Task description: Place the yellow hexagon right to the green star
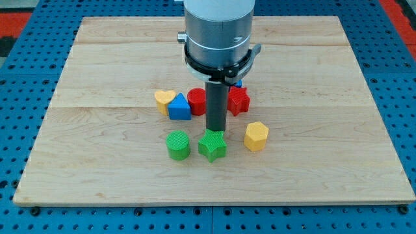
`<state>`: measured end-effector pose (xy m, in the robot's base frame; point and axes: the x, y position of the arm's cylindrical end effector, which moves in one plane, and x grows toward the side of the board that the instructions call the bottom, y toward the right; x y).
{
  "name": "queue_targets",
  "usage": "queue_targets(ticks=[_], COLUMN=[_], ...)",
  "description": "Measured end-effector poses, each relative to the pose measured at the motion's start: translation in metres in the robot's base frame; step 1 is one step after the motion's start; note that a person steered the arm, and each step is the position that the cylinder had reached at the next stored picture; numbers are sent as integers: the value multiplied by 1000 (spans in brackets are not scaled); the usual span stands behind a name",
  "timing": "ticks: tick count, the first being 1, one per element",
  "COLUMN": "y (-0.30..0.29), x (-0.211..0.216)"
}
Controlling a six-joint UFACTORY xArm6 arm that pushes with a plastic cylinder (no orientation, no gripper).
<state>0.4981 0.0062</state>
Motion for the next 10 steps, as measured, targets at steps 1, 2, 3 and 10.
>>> queue_targets(ticks=[1,2,3,10], y=[-6,15,52,107], x=[9,-26,-21,25])
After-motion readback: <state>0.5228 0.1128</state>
